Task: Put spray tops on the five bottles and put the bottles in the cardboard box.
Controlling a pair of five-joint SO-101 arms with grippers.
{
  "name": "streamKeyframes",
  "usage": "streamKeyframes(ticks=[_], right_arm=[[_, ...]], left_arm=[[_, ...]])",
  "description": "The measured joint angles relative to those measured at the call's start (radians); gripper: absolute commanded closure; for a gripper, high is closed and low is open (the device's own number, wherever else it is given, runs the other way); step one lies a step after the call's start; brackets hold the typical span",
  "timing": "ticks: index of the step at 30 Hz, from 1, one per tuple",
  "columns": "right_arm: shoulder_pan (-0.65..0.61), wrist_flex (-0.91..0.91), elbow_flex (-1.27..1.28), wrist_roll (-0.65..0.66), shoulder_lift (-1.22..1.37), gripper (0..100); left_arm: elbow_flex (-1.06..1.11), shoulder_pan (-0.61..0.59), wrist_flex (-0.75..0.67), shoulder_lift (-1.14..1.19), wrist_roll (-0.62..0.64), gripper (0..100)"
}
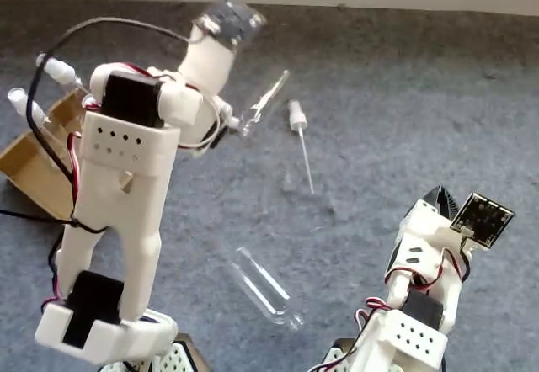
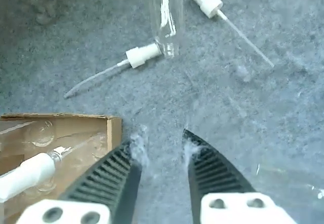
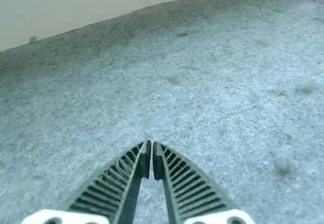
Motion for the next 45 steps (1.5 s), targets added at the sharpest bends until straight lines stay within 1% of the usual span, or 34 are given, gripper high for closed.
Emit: streamKeyframes(ticks=[4, 7, 14, 20, 27, 29, 31, 32, 36, 38, 41, 45], right_arm=[[0.0, 0.0, 0.0, 0.0, 0.0, 99.3], [0.0, 0.0, 0.0, 0.0, 0.0, 99.3], [0.0, 0.0, 0.0, 0.0, 0.0, 99.3], [0.0, 0.0, 0.0, 0.0, 0.0, 99.3], [0.003, 0.0, 0.0, 0.0, 0.0, 99.3], [0.031, 0.0, 0.0, 0.0, 0.0, 99.3], [0.078, 0.0, 0.0, 0.0, 0.0, 99.3], [0.11, 0.0, 0.0, 0.0, 0.0, 99.3], [0.261, 0.0, 0.0, 0.003, 0.0, 99.3], [0.347, 0.0, 0.0, 0.048, 0.0, 99.3], [0.451, 0.0, 0.0, 0.126, 0.0, 99.3], [0.534, 0.0, 0.0, 0.199, 0.0, 99.3]], left_arm=[[0.138, 0.002, 0.0, -0.077, -0.218, 92], [0.227, 0.002, 0.0, -0.12, -0.347, 92], [0.394, 0.011, 0.0, -0.147, -0.525, 92], [0.523, 0.132, -0.003, -0.147, -0.695, 92], [0.64, 0.261, -0.006, -0.147, -0.721, 92], [0.672, 0.302, -0.008, -0.147, -0.74, 92], [0.697, 0.344, -0.008, -0.147, -0.763, 92], [0.701, 0.361, -0.008, -0.147, -0.767, 90], [0.71, 0.425, -0.008, -0.147, -0.775, 77], [0.71, 0.453, -0.008, -0.15, -0.775, 73], [0.71, 0.493, -0.008, -0.153, -0.775, 72], [0.721, 0.528, -0.008, -0.153, -0.775, 72]])
